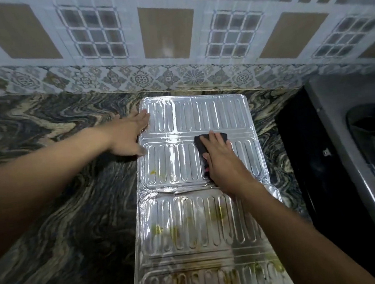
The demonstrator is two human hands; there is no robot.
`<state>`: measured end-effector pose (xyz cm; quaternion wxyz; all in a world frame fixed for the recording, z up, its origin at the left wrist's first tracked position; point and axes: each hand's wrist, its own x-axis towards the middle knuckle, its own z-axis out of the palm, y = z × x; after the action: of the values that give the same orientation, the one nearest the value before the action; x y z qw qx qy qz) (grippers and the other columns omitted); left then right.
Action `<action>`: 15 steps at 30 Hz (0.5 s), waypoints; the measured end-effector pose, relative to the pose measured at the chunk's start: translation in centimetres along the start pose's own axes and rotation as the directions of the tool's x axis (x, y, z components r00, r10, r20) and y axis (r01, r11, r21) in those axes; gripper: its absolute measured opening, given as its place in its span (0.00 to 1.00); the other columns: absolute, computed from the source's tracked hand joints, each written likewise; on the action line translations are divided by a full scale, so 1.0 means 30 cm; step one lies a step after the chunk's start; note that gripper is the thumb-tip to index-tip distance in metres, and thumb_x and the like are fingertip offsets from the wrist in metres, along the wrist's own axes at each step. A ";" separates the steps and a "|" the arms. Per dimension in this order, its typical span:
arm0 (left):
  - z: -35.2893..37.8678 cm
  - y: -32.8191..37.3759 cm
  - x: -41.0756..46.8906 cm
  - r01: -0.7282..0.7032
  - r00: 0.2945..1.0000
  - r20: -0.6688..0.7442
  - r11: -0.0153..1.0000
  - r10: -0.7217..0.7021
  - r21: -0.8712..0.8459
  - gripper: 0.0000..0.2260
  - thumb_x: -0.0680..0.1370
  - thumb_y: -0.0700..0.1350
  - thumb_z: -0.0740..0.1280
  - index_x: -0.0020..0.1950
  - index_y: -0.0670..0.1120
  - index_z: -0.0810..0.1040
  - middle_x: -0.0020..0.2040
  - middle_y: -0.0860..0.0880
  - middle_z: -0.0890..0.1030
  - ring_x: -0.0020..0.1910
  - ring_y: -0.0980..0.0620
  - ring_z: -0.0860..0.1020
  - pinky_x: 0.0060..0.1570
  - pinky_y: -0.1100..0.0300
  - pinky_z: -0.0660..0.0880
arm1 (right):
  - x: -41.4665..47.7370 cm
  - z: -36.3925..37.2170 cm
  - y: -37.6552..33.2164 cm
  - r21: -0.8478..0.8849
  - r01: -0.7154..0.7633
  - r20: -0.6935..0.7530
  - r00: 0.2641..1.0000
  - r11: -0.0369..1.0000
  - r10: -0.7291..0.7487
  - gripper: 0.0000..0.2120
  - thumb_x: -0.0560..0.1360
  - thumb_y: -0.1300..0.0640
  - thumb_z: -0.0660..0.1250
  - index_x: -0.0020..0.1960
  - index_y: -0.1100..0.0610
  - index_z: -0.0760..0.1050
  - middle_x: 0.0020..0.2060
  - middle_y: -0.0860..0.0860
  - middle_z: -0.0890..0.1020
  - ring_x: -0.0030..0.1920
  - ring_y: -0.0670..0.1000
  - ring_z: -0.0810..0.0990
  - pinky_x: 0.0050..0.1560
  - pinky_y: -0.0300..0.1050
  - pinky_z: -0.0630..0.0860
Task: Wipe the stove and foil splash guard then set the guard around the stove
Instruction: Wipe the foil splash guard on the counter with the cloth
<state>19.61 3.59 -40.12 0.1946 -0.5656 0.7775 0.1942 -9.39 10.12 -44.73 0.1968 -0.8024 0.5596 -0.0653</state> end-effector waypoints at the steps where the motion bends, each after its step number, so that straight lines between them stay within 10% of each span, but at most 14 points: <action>1: 0.018 0.015 -0.034 -0.011 1.000 0.014 0.999 0.012 -0.038 0.55 0.68 0.72 0.66 0.80 0.49 0.38 0.78 0.52 0.33 0.80 0.51 0.40 0.77 0.42 0.46 | 0.001 0.002 -0.003 0.006 -0.006 -0.008 1.000 1.000 0.006 0.26 0.84 0.58 0.53 0.80 0.56 0.51 0.80 0.56 0.49 0.80 0.55 0.43 0.78 0.55 0.44; 8: 0.134 0.100 -0.164 -0.009 0.992 0.128 1.000 0.006 0.022 0.70 0.53 0.82 0.65 0.78 0.48 0.31 0.77 0.53 0.28 0.78 0.52 0.35 0.76 0.40 0.40 | -0.013 -0.003 -0.006 -0.005 -0.008 0.056 0.998 1.000 0.008 0.28 0.84 0.44 0.47 0.81 0.51 0.47 0.80 0.54 0.46 0.80 0.54 0.41 0.77 0.55 0.40; 15: 0.144 0.104 -0.157 0.006 0.993 0.119 1.000 -0.008 0.015 0.71 0.52 0.81 0.66 0.78 0.48 0.30 0.77 0.53 0.28 0.78 0.51 0.34 0.73 0.38 0.38 | -0.022 -0.076 0.103 -0.047 -0.127 0.065 0.989 0.991 0.129 0.31 0.81 0.62 0.57 0.80 0.59 0.48 0.80 0.60 0.49 0.80 0.58 0.43 0.78 0.59 0.45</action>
<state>18.34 10.52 -41.08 0.2454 -0.5544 0.7639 0.2212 -13.07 9.27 -43.76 0.2026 -0.7705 0.6042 -0.0132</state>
